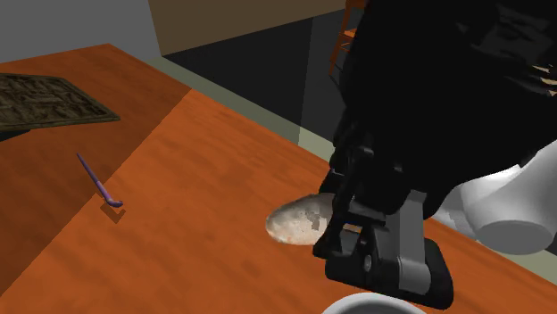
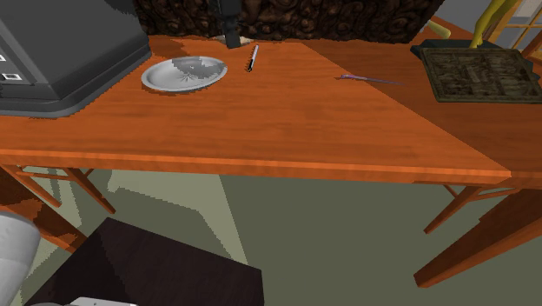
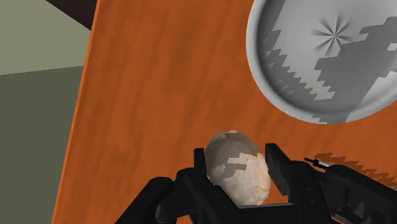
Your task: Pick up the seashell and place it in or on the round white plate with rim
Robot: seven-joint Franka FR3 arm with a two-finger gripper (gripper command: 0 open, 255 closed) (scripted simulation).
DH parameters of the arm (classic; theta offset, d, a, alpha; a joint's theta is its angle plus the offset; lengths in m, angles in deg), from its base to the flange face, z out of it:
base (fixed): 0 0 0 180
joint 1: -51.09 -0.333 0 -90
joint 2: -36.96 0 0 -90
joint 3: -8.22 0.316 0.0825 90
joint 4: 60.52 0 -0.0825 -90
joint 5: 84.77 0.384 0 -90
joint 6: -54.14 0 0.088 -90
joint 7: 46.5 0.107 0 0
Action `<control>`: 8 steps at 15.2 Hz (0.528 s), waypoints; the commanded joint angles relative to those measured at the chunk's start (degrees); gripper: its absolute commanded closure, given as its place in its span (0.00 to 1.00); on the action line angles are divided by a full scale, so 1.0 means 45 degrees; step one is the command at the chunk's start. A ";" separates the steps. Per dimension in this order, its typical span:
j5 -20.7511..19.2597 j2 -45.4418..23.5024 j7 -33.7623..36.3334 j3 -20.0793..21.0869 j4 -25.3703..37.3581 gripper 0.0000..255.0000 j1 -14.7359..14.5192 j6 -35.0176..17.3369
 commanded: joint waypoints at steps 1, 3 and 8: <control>0.0268 0.0304 0.0501 0.0287 -0.0091 1.00 -0.0223 0.0143; 0.0484 0.0463 0.1039 0.0645 -0.0045 1.00 -0.0416 0.0281; 0.0942 0.0618 0.2498 0.1716 0.0320 1.00 -0.0785 0.0612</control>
